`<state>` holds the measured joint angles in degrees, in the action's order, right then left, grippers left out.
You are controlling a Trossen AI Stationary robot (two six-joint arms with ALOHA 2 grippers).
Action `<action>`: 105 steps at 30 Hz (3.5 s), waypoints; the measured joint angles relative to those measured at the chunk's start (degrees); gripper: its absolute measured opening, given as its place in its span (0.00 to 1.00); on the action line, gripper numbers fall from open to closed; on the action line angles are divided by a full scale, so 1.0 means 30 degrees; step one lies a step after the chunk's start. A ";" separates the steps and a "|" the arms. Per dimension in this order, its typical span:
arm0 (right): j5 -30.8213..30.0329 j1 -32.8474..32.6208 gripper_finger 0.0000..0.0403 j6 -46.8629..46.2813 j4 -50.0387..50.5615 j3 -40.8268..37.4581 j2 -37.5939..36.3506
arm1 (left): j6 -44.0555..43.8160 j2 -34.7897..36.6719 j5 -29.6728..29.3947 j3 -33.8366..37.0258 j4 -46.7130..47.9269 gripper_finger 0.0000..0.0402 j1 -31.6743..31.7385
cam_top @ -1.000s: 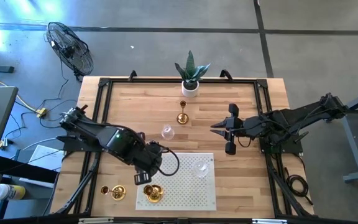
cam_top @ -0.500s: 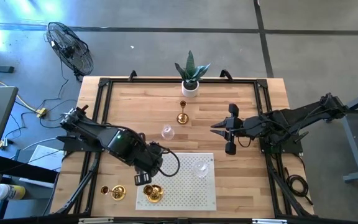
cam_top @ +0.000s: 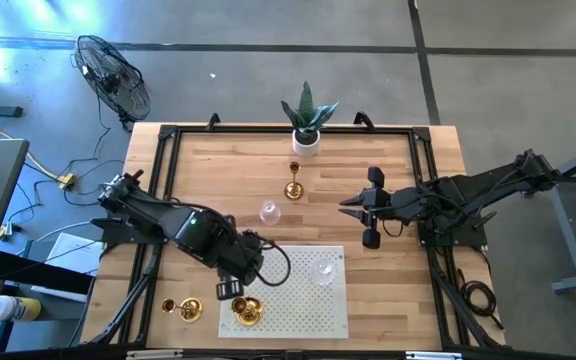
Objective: Pick & Place candle stick holders
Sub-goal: Put the left transparent candle holder on the shelf
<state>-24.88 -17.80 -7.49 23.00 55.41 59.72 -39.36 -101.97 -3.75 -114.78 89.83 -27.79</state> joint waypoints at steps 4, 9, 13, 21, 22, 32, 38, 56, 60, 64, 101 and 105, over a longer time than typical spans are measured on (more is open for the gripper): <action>0.0000 0.0000 0.15 -0.0014 0.0022 0.0003 0.0000 | 0.0044 -0.0022 0.0000 0.0000 0.0019 0.06 0.0000; 0.0007 0.0000 0.14 -0.0029 0.0044 -0.0004 0.0000 | 0.0034 -0.0032 0.0003 0.0015 0.0023 0.06 0.0000; 0.0007 0.0000 0.14 -0.0042 0.0044 -0.0003 0.0000 | 0.0030 -0.0058 0.0050 0.0029 -0.0016 0.12 0.0000; 0.0007 0.0007 0.14 -0.0044 0.0044 0.0003 0.0000 | 0.0015 -0.0087 0.0091 0.0066 0.0065 0.16 0.0000; 0.0007 0.0007 0.14 -0.0051 0.0044 -0.0004 0.0000 | 0.0015 -0.0087 0.0129 0.0066 0.0057 0.16 0.0000; 0.0007 0.0000 0.14 -0.0051 0.0044 -0.0001 0.0000 | -0.0050 -0.0095 0.0423 0.0073 0.0051 0.16 0.0000; 0.0084 0.0004 0.14 -0.0047 0.0044 0.0003 0.0000 | -0.0036 -0.0117 0.0437 0.0087 0.0106 0.17 0.0000; 0.0501 0.0007 0.14 -0.0197 -0.0044 -0.0004 0.0000 | 0.0072 -0.0138 0.0974 0.0102 -0.0750 0.21 0.0007; 0.0488 0.0001 0.14 -0.0187 -0.0044 0.0002 0.0000 | 0.0103 -0.0138 0.0537 0.0102 -0.0823 0.27 0.0007; 0.0495 0.0000 0.14 -0.0181 -0.0036 0.0003 0.0000 | 0.0095 -0.0138 0.0163 0.0102 -0.0821 0.36 0.0015; 0.0437 0.0000 0.14 0.0007 -0.0044 0.0003 0.0000 | 0.0009 -0.0029 0.2171 0.0066 -0.1198 0.45 0.0968; 0.0437 0.0000 0.14 0.0007 0.0064 0.0003 0.0000 | 0.0015 -0.0029 0.3159 0.0066 -0.2110 0.45 0.0869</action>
<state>-23.57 -17.80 -7.46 23.20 55.42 59.72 -39.31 -102.06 5.73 -114.59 83.50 -25.19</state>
